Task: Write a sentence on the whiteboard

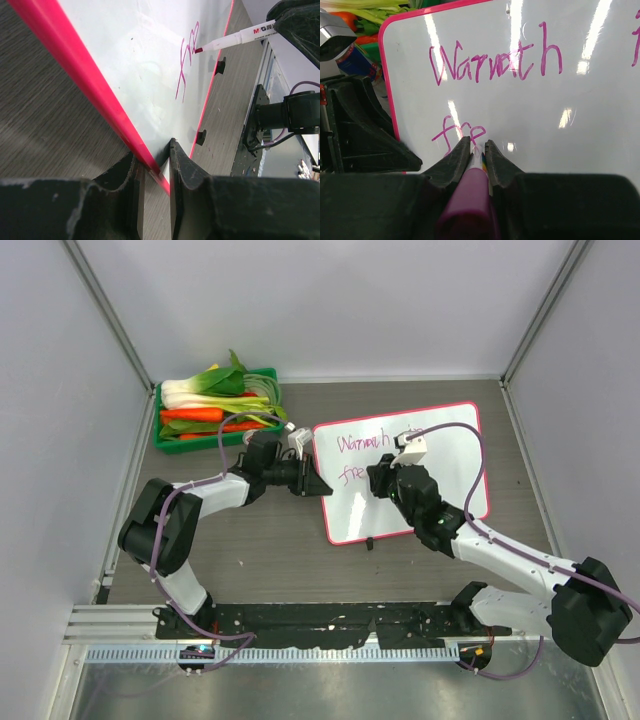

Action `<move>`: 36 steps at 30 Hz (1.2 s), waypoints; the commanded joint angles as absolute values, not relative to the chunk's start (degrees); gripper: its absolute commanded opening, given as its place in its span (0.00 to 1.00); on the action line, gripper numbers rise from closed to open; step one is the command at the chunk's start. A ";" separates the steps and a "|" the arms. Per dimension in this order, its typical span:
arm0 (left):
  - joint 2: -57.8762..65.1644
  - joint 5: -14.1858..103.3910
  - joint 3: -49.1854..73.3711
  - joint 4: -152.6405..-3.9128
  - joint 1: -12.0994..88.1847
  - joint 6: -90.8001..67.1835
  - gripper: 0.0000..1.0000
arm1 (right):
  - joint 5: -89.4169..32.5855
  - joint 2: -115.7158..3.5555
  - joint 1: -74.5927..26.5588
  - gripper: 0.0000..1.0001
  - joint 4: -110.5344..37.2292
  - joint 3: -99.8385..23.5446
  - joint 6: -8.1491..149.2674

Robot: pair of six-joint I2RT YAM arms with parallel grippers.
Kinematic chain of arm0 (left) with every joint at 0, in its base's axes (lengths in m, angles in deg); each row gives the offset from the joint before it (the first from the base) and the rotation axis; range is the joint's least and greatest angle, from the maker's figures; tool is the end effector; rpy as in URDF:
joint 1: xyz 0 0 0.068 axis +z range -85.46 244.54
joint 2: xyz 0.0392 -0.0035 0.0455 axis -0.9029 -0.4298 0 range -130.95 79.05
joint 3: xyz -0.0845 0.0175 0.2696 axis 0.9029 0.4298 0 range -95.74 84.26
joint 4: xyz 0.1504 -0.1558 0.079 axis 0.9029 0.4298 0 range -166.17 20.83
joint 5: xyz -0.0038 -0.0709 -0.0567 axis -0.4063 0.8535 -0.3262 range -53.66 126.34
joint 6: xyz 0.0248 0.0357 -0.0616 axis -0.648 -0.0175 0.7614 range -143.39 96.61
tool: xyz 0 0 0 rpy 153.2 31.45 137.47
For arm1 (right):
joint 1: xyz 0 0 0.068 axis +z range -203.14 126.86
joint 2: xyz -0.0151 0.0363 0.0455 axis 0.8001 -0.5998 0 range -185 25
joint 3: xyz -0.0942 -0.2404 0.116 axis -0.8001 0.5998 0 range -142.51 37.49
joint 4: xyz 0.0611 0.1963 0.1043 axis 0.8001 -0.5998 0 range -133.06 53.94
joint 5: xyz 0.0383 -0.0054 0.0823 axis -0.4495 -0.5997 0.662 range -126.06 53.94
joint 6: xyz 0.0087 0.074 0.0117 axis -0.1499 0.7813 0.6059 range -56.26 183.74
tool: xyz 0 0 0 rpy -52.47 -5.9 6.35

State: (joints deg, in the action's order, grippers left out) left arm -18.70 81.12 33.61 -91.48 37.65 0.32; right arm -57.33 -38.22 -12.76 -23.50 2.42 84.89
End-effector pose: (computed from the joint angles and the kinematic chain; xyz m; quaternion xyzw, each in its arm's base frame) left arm 0.2887 -0.1966 0.2086 0.2077 0.8024 -0.4931 0.2644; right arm 0.1974 0.1376 0.2757 -0.0207 0.7905 0.1776 0.5858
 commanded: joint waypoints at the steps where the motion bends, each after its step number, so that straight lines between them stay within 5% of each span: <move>1: -20.97 75.36 34.43 -86.02 35.89 -7.04 0.00 | -60.75 -37.49 -12.89 0.02 -24.81 2.60 83.87; 36: -20.97 75.10 34.34 -85.84 35.98 -7.22 0.00 | -61.64 -37.31 -12.98 0.01 -19.97 -1.89 83.25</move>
